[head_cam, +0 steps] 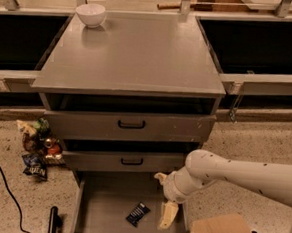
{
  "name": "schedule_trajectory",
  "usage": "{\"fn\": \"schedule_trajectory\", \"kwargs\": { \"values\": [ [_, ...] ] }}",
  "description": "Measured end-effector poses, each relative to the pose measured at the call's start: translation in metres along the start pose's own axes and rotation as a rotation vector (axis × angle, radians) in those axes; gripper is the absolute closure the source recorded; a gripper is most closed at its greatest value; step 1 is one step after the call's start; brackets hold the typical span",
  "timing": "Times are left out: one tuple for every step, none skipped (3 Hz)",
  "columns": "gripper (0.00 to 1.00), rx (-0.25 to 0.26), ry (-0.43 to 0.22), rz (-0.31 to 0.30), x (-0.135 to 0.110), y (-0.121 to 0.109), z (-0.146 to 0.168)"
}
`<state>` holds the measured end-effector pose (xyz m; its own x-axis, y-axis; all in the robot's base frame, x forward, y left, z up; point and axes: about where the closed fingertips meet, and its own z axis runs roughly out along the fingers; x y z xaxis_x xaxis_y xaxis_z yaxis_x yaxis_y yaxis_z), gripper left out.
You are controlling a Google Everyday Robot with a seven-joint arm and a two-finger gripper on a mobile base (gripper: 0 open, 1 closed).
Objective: Pick rxbar blueberry from bottom drawer and place on counter
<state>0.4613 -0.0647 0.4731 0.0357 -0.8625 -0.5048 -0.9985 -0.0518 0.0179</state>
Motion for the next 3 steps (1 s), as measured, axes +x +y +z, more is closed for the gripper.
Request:
{"fn": "schedule_trajectory", "kwargs": {
  "values": [
    [0.0, 0.054, 0.005, -0.029, 0.024, -0.026, 0.038],
    [0.0, 0.056, -0.009, -0.058, 0.038, -0.048, 0.084],
    [0.0, 0.048, -0.033, -0.071, 0.047, -0.063, 0.125]
  ]
}}
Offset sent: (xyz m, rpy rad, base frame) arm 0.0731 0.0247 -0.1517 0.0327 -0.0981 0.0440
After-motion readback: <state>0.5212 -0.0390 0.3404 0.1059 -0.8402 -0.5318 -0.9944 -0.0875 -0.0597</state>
